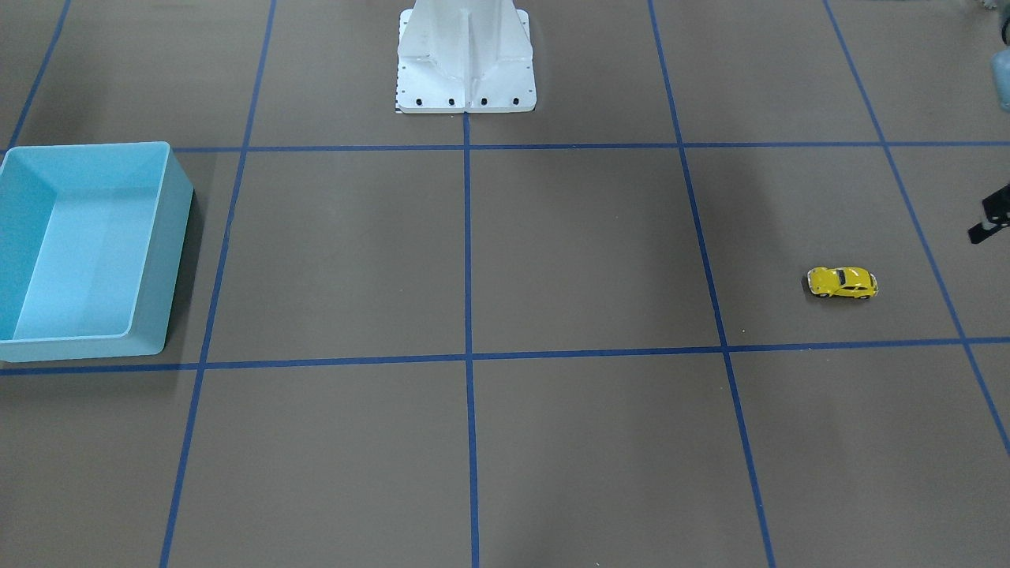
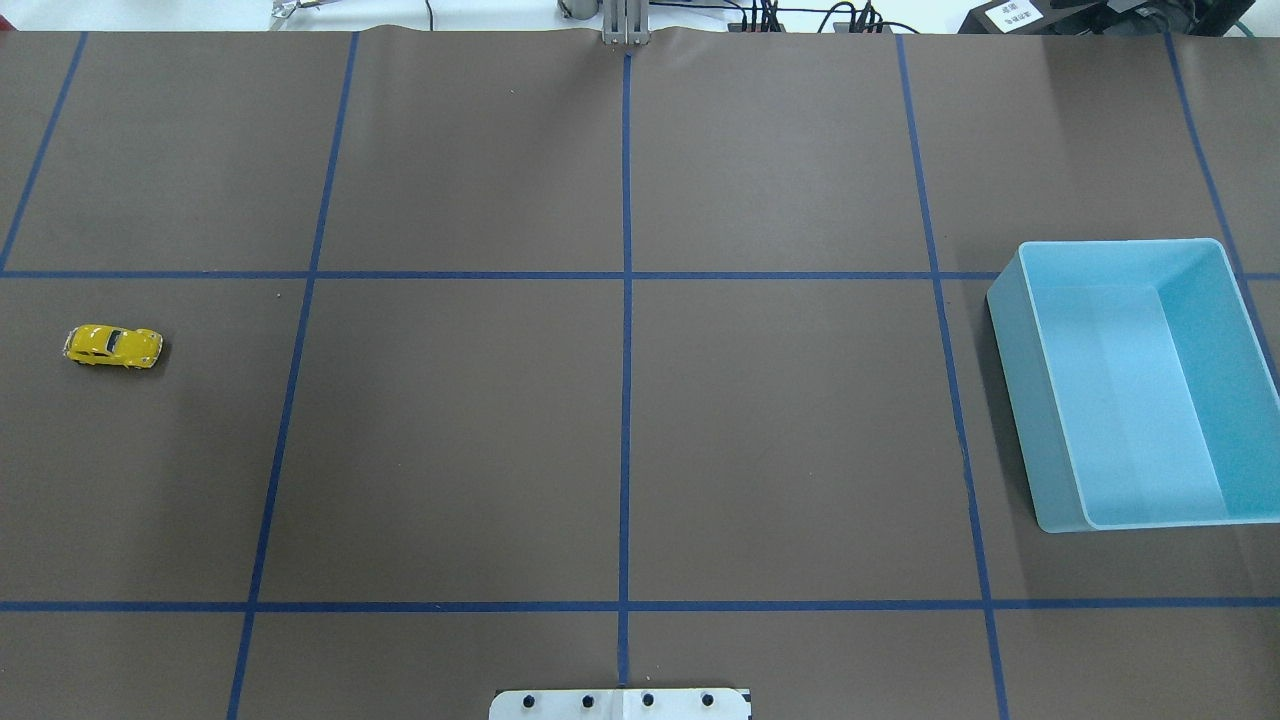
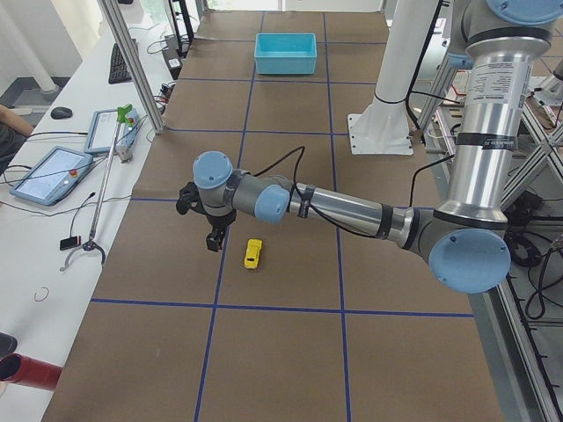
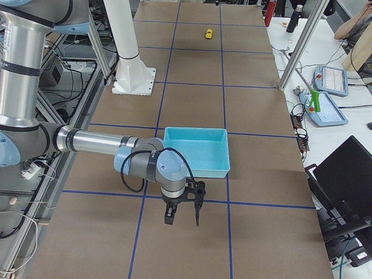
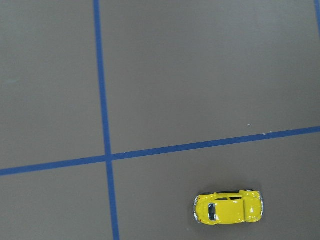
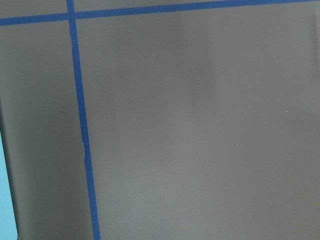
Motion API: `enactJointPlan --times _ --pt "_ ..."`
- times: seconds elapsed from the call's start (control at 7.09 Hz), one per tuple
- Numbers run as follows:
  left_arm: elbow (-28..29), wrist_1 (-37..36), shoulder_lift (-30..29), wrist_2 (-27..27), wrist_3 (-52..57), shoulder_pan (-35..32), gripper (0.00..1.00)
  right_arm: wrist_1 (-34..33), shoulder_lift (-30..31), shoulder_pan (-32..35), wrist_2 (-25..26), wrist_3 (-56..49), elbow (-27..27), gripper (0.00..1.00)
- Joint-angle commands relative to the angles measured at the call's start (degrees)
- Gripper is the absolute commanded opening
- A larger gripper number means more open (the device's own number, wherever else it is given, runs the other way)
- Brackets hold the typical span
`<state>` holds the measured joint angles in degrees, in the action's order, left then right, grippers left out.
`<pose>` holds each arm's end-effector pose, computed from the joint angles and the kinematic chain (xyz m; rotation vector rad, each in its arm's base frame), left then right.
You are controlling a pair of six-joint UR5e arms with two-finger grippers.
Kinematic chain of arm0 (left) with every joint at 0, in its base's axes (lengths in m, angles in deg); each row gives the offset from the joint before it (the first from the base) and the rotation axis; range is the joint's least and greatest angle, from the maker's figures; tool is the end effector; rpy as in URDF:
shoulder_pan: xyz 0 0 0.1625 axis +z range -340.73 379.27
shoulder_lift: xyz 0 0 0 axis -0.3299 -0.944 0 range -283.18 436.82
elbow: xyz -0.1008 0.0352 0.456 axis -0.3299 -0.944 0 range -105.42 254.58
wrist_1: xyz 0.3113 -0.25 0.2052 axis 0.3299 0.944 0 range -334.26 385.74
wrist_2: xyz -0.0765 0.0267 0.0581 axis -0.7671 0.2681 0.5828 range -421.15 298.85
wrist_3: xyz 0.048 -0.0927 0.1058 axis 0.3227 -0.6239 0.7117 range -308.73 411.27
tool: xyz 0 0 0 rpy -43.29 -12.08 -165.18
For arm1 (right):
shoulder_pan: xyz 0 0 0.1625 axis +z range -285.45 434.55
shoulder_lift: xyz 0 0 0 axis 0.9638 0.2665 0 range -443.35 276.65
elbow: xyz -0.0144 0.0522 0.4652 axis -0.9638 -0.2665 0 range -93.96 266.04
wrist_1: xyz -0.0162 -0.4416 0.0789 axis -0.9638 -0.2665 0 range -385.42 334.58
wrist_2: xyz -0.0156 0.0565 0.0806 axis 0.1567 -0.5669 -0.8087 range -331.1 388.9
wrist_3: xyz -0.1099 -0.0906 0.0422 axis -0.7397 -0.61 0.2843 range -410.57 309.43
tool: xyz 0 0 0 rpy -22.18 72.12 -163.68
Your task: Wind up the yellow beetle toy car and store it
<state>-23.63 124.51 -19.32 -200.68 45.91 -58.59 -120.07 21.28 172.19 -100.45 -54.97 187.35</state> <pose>0.1053 -0.5859 0.5716 0.2442 0.9021 0.2840 0.0909 -0.3836 0.7681 -0.0609 -0.6961 0.1021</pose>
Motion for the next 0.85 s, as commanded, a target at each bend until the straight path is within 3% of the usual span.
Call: enactJointPlan --times 0.0,0.14,0.42,0.71 --pt "-5.83 3.18 -0.28 -0.13 0.08 10.23 1.00 0.00 0.05 0.00 -0.02 0.00 0.02 1.00" --pt "-7.42 3.19 -0.19 0.04 3.47 12.44 1.00 0.00 0.05 0.00 0.06 0.00 -0.06 1.00" --pt "-6.48 2.05 -0.28 5.19 40.51 13.08 1.00 0.00 0.31 0.00 -0.02 0.00 0.02 1.00" --pt "-4.37 -7.04 -0.45 6.64 48.41 13.16 1.00 0.08 0.31 0.00 -0.02 0.09 0.02 1.00"
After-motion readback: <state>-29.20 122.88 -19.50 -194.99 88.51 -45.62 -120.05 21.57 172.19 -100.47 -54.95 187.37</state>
